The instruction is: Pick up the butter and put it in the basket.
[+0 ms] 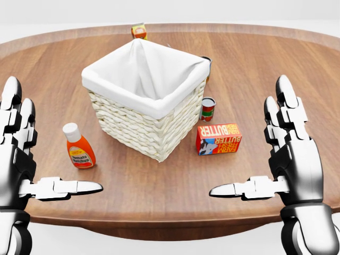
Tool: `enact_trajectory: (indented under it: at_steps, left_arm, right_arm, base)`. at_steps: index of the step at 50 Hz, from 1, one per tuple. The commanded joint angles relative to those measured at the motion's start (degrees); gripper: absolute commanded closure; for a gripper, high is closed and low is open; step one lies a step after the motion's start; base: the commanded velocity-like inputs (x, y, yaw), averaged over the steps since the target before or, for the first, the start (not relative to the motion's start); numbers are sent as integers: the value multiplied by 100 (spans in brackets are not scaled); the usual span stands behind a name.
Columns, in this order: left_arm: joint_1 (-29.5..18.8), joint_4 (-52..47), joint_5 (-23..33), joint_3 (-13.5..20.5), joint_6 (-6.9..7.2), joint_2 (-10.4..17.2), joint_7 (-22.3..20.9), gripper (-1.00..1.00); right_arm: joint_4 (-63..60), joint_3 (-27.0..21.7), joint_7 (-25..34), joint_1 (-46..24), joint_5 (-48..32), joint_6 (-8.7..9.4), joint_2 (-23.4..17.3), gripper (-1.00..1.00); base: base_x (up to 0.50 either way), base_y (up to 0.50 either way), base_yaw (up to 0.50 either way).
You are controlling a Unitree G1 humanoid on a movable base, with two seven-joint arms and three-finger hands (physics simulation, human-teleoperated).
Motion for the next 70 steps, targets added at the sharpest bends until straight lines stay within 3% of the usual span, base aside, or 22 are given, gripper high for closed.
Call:
enact_trajectory:
  at_steps: [1,70]
  left_arm:
    - [-5,-5,-10,10,0,2,3,-100]
    - [-21,25,-24,10,0,11,15,-100]
  right_arm:
    - [-12,-5,-13,-9,22,0,2,-100]
    - [-26,-18,-61,-1,161,0,3,-100]
  base:
    - [16,21,0]
    - [23,4,0]
